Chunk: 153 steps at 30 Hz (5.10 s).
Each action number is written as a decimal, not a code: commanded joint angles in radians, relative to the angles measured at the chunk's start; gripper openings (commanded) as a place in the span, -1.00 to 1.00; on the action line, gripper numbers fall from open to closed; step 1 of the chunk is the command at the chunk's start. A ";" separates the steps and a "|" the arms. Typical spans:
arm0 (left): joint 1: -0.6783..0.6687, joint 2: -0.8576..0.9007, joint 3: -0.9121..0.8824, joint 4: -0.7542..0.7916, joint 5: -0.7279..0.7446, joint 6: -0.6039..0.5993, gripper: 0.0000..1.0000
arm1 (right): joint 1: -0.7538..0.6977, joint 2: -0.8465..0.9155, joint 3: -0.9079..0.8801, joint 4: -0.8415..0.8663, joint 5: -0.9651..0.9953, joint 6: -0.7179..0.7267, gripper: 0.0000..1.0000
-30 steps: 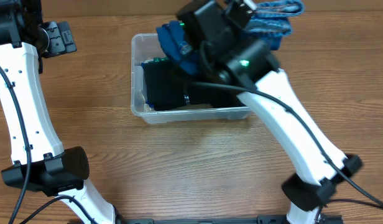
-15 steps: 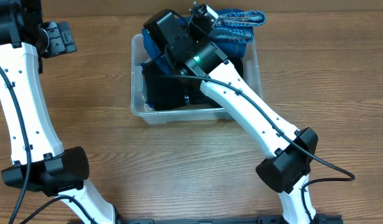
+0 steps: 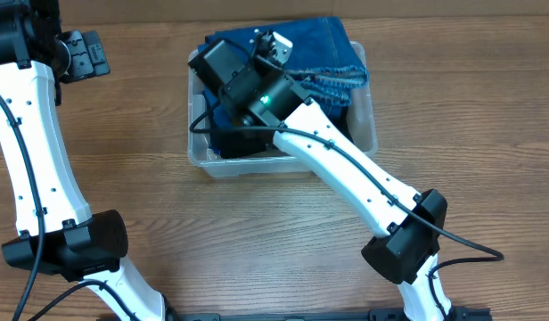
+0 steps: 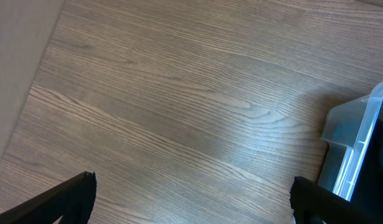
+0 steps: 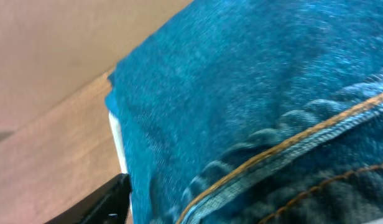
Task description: Pack container
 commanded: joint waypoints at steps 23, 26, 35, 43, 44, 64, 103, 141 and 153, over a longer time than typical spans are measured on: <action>0.004 0.010 -0.003 -0.002 -0.013 0.000 1.00 | -0.144 0.252 0.044 0.241 -0.329 -0.784 0.15; 0.004 0.010 -0.003 -0.002 -0.013 0.000 1.00 | -0.144 0.352 0.044 0.200 -0.386 -0.784 0.22; 0.004 0.010 -0.003 -0.002 -0.013 0.000 1.00 | -0.183 0.113 0.047 0.166 -0.283 -0.834 0.36; 0.004 0.010 -0.003 -0.002 -0.013 0.000 1.00 | -0.404 0.089 0.045 0.184 -0.357 -0.837 0.38; 0.004 0.010 -0.003 -0.002 -0.013 0.000 1.00 | -0.425 0.112 0.044 0.182 -0.383 -0.837 0.38; 0.004 0.010 -0.003 -0.002 -0.013 0.000 1.00 | -0.447 0.240 -0.166 0.204 -0.428 -0.825 0.47; 0.004 0.010 -0.003 -0.002 -0.013 0.000 1.00 | -0.752 -1.163 -0.763 0.202 -0.620 -1.182 1.00; 0.004 0.010 -0.003 -0.002 -0.013 0.000 1.00 | -0.826 -2.132 -2.238 1.000 -0.603 -1.104 1.00; 0.004 0.010 -0.003 -0.002 -0.013 0.000 1.00 | -0.827 -2.131 -2.238 1.001 -0.602 -1.104 1.00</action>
